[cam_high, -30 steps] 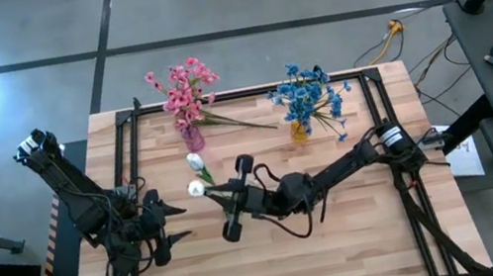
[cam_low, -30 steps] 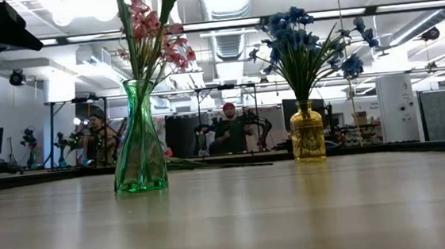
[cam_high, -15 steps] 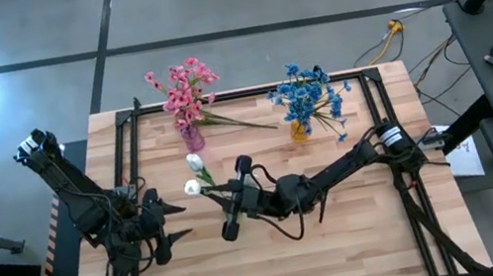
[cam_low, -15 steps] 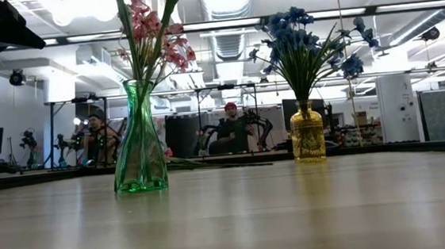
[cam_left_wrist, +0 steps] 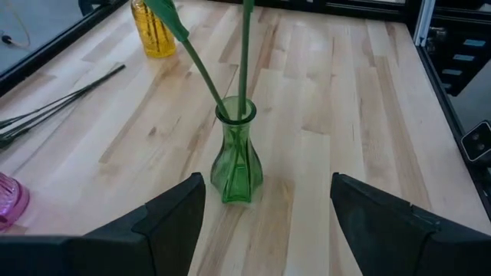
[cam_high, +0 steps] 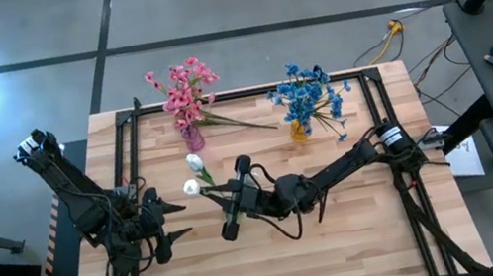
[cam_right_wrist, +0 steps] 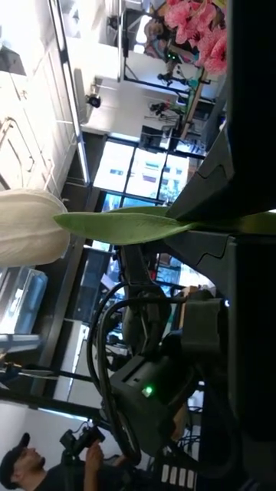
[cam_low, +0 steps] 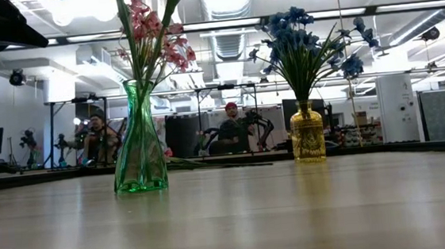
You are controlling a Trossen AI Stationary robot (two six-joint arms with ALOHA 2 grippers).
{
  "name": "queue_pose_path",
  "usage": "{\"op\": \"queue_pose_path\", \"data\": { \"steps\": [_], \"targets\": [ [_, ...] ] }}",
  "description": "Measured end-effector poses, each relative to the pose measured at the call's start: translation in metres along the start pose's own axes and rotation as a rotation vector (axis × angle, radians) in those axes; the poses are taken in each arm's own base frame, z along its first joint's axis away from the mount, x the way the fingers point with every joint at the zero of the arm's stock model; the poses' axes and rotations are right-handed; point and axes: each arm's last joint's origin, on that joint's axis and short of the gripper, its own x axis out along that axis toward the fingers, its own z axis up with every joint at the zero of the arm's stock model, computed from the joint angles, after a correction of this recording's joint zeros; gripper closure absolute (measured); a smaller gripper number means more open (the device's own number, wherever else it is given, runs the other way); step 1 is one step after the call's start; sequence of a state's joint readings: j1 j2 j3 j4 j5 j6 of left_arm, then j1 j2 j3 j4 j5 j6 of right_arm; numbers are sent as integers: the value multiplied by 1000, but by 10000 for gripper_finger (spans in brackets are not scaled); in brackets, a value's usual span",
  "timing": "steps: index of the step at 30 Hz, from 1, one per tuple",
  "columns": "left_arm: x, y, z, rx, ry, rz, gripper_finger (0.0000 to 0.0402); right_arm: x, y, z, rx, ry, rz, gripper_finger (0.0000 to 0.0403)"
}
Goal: Sort flowers into vase by color
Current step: Put the white flower into the green vase
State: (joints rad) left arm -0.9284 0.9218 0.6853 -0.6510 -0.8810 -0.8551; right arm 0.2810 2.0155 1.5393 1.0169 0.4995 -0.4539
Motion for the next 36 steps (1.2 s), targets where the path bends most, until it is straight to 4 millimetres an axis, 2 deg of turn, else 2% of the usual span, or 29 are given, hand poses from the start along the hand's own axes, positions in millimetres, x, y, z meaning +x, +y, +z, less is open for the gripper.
{"op": "queue_pose_path", "data": {
  "steps": [22,36],
  "targets": [
    [0,0,0,2,0,1,134,-1,1,-6,-74,69,-21,386],
    [0,0,0,2,-7,8,134,-2,4,-6,-52,84,-24,248]
  ]
}}
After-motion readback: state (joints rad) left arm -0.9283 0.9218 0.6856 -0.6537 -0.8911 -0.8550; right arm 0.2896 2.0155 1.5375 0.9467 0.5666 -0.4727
